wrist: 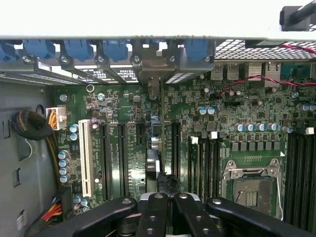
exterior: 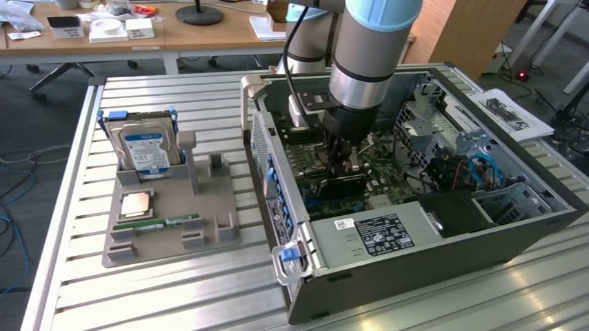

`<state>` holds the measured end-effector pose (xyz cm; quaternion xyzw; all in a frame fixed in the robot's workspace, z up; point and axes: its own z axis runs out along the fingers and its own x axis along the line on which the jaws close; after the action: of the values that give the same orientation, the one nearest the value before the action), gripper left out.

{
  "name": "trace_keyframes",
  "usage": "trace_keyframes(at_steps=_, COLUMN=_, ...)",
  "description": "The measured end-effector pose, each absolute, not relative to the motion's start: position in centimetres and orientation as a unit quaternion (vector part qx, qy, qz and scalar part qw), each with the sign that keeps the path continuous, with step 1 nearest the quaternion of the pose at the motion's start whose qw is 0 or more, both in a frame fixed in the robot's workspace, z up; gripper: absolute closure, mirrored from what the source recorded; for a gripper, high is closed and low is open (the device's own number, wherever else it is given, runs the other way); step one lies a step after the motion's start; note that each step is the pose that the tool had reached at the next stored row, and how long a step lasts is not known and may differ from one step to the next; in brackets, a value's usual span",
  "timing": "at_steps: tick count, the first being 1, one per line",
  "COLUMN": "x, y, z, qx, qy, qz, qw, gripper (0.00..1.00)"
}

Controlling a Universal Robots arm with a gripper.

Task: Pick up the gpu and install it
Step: 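Press down on the gpu until it lock into place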

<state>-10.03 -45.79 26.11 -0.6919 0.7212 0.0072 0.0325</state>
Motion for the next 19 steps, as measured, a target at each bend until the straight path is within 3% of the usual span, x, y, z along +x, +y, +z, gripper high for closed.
trace_keyframes(at_steps=19, x=-10.05, y=-45.77, z=26.4, qx=-0.692, qy=0.721, qz=0.008, qw=0.033, gripper=0.89)
